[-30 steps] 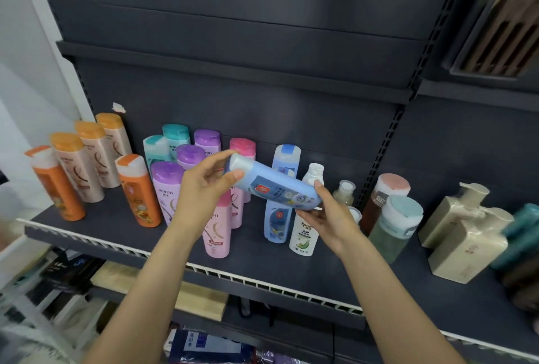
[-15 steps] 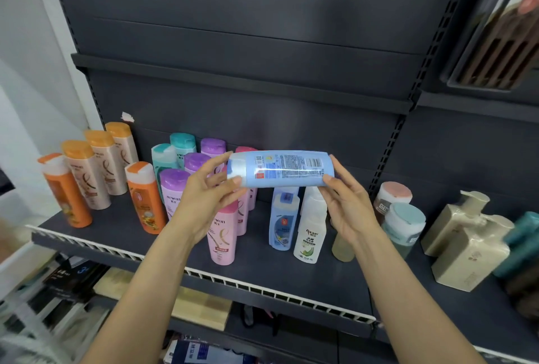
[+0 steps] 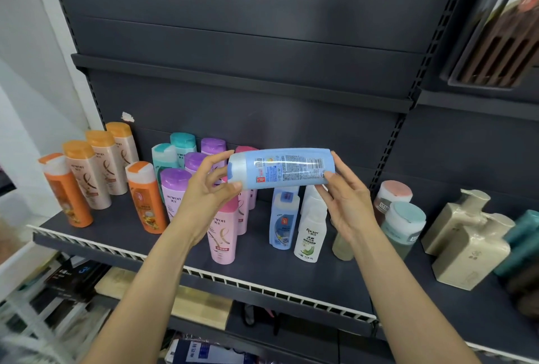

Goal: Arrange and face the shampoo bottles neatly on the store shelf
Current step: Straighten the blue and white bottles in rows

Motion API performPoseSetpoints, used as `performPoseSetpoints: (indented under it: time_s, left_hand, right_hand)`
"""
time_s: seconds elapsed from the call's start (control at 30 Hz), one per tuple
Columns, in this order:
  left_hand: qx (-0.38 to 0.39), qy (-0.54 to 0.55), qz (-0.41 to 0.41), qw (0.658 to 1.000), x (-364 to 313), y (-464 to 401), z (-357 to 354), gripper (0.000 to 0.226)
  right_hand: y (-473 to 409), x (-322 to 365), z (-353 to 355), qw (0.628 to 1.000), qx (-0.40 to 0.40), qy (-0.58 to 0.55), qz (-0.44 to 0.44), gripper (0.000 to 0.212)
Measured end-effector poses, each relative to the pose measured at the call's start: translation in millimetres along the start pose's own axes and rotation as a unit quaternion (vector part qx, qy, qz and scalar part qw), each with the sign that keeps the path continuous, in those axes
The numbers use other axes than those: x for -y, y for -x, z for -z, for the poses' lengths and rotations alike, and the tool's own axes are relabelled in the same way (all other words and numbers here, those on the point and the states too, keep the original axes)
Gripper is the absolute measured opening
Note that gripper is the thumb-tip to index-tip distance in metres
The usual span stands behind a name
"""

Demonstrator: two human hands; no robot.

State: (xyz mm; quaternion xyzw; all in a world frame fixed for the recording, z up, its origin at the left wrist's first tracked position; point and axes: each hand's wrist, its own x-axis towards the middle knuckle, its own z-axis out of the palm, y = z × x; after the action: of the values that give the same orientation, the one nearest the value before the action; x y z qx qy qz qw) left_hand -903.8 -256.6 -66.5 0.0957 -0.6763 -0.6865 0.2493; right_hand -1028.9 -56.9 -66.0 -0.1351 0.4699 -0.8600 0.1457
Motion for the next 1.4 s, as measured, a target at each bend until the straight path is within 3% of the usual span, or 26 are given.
performPoseSetpoints:
  time_s: [0.13, 0.23, 0.33, 0.57, 0.67, 0.8, 0.93, 1.07, 1.4]
  left_hand:
    - [0.0, -0.055, -0.022, 0.998, -5.2, -0.7, -4.2, 0.044]
    - [0.011, -0.073, -0.035, 0.997, -6.9, -2.7, -5.3, 0.054]
    - [0.024, -0.094, -0.043, 0.994, -8.1, -5.8, -5.6, 0.058]
    - [-0.013, -0.248, -0.069, 0.966, -11.8, -16.4, -19.2, 0.034]
    - [-0.026, -0.297, -0.077, 0.951, -8.3, -24.3, -29.2, 0.035]
    - [-0.02, -0.353, -0.061, 0.933, 10.4, -34.7, -40.5, 0.043]
    - [-0.028, -0.365, -0.04, 0.93, 31.9, -39.7, -49.5, 0.041]
    - [0.002, -0.404, -0.011, 0.915, 50.8, -42.1, -59.9, 0.048]
    - [0.088, -0.482, 0.054, 0.87, 88.2, -42.6, -85.7, 0.056]
  right_hand:
    - [-3.9, -8.8, 4.7, 0.997, -0.069, 0.017, -0.016, 0.032]
    - [-5.7, -16.2, 5.6, 0.992, -0.11, 0.036, -0.041, 0.022]
    - [-6.7, -22.1, 10.5, 0.988, -0.117, 0.079, -0.062, 0.014]
    - [-13.9, -42.9, 25.1, 0.962, -0.106, 0.205, -0.146, 0.019]
    - [-18.8, -55.6, 34.6, 0.928, -0.083, 0.327, -0.157, 0.018]
    - [-24.6, -62.7, 44.5, 0.838, -0.061, 0.542, -0.039, 0.011]
    - [-32.2, -65.4, 55.2, 0.777, -0.051, 0.625, 0.06, 0.027]
    - [-42.0, -68.7, 61.9, 0.711, 0.013, 0.702, 0.032, 0.04]
    - [-54.3, -65.5, 69.4, 0.7, 0.048, 0.712, -0.009, 0.03]
